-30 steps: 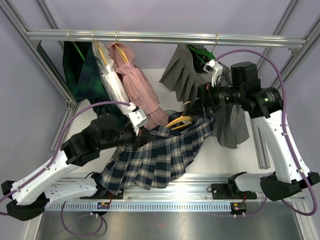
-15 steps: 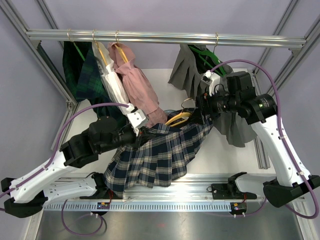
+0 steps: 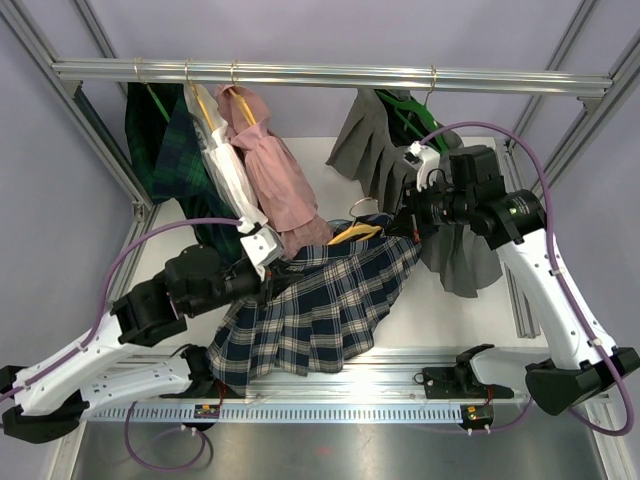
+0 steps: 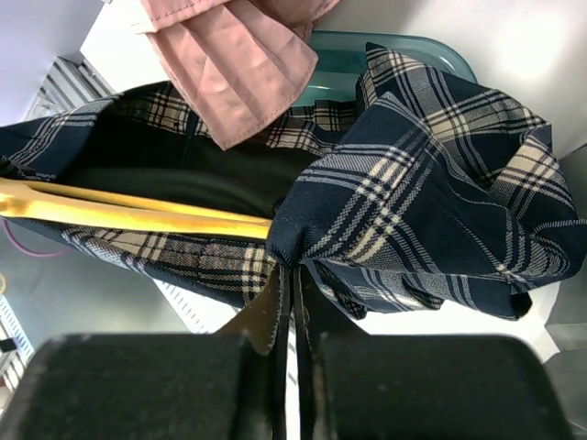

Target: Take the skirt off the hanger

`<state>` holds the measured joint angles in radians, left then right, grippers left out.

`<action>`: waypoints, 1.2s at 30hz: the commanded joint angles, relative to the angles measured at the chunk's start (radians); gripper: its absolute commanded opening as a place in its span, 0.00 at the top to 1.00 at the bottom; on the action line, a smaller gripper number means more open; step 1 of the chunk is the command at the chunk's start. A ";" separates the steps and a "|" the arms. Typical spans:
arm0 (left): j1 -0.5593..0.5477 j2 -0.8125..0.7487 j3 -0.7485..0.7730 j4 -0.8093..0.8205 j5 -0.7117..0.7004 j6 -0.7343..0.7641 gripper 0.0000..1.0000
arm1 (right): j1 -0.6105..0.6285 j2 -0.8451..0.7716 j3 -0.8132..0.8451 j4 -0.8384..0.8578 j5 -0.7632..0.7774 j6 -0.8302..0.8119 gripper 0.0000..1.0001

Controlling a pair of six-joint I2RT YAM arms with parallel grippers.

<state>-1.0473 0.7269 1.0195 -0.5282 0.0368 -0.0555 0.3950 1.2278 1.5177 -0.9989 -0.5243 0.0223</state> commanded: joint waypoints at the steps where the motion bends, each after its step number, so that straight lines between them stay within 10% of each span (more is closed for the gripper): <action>1: -0.007 -0.075 0.019 0.128 -0.015 0.023 1.00 | -0.082 -0.016 -0.022 0.060 0.107 -0.067 1.00; 12: -0.007 -0.195 -0.035 0.020 -0.242 0.014 1.00 | -0.188 -0.281 -0.224 0.190 0.138 -0.119 1.00; 25: -0.006 -0.149 -0.052 0.111 -0.138 0.108 1.00 | -0.194 -0.461 -0.461 0.048 -0.201 -0.377 1.00; 31: -0.007 -0.072 -0.042 0.053 0.024 0.210 1.00 | -0.194 -0.420 -0.323 0.062 -0.302 -0.528 0.44; 36: -0.007 -0.052 -0.036 0.039 0.089 0.304 1.00 | -0.193 -0.395 -0.266 0.055 -0.485 -0.708 0.26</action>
<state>-1.0550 0.6712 0.9344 -0.5465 0.0559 0.1547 0.2035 0.8211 1.1976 -0.9371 -0.8917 -0.5213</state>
